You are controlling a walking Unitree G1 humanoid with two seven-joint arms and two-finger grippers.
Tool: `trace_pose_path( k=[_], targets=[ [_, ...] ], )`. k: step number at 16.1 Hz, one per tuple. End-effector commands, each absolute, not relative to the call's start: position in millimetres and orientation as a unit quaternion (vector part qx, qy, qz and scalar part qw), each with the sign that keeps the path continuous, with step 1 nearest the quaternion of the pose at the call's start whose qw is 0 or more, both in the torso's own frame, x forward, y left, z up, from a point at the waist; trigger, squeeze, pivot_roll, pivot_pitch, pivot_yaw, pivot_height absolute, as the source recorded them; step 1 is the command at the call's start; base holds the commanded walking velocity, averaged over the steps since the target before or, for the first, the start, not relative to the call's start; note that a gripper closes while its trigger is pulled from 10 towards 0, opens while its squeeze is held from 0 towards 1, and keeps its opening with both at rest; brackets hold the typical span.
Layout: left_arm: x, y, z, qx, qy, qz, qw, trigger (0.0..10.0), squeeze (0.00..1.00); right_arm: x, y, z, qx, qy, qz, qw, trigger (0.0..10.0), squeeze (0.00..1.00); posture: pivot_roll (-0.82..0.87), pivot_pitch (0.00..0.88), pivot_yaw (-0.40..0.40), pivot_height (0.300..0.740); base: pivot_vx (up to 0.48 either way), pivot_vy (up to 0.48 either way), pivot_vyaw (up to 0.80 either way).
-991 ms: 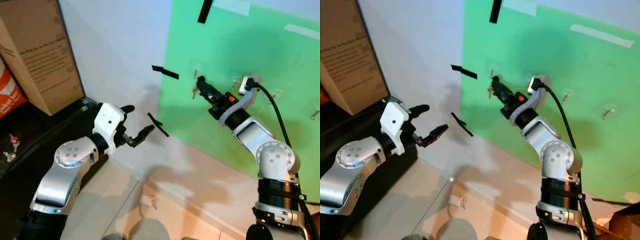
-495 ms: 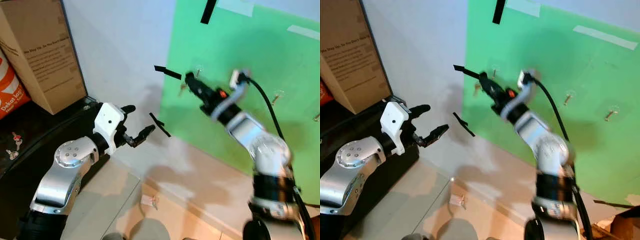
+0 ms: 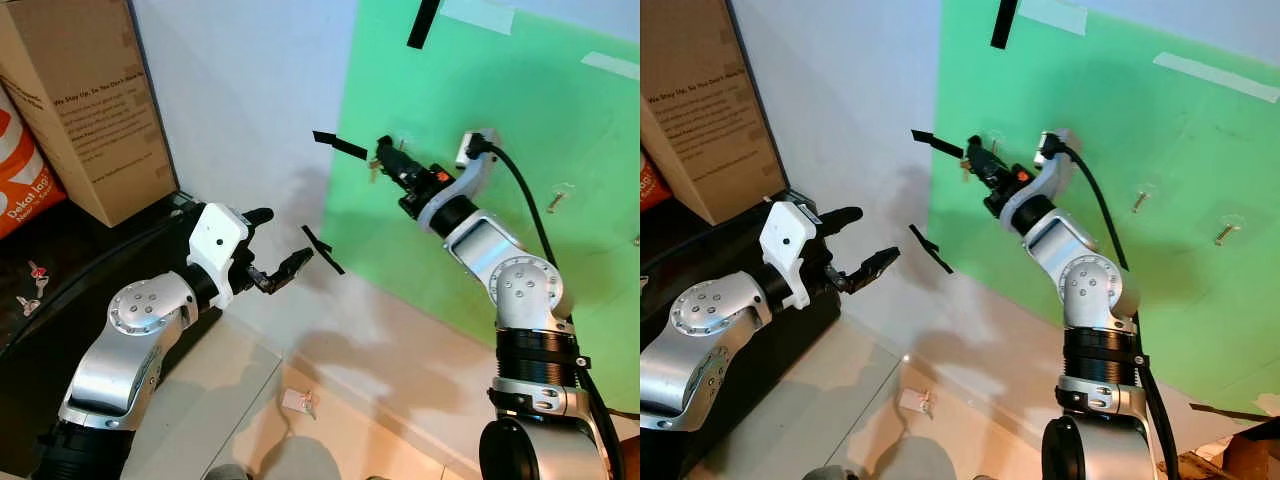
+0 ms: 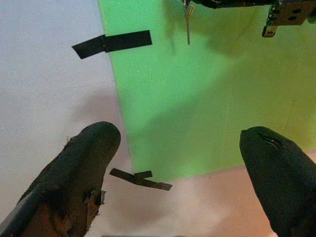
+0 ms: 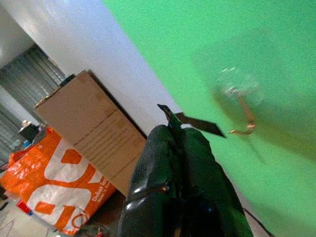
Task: Hang keys on a hook
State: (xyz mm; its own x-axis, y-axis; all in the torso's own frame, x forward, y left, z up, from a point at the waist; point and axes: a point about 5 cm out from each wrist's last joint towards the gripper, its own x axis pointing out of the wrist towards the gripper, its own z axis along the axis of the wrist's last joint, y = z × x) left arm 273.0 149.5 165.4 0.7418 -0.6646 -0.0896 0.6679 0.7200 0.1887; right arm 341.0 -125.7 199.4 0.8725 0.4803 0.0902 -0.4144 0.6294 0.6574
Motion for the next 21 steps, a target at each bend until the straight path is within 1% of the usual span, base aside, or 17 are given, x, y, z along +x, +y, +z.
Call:
trace_pose_path(
  k=[1,5,11,13,16,21],
  targets=[
    [271,147,170,0.1,0.001,-0.37,0.924,10.0,0.0,343,-137,203,0.356,0.035,0.229,0.905,10.0,0.0,0.0,0.0,-0.081,0.74,0.0,0.0,0.0],
    [271,146,170,0.098,0.001,-0.374,0.922,10.0,0.0,341,-147,200,0.365,0.036,0.213,0.906,10.0,0.0,0.0,0.0,-0.079,0.74,0.0,0.0,0.0],
    [270,147,170,0.098,0.003,-0.374,0.922,10.0,0.0,342,-137,193,0.367,0.058,0.223,0.901,10.0,0.0,0.0,0.0,-0.086,0.74,0.0,0.0,0.0],
    [270,147,170,0.097,0.005,-0.374,0.922,10.0,0.0,342,-138,191,0.365,0.063,0.221,0.902,10.0,0.0,0.0,0.0,-0.087,0.74,0.0,0.0,0.0],
    [270,147,170,0.098,0.005,-0.374,0.922,10.0,0.0,345,-145,184,0.374,0.073,0.186,0.905,10.0,0.0,0.0,0.0,-0.086,0.74,0.0,0.0,0.0],
    [270,146,170,0.099,0.007,-0.376,0.921,10.0,0.0,343,-151,180,0.384,0.075,0.172,0.904,10.0,0.0,0.0,0.0,-0.079,0.74,0.0,0.0,0.0]
  ],
)
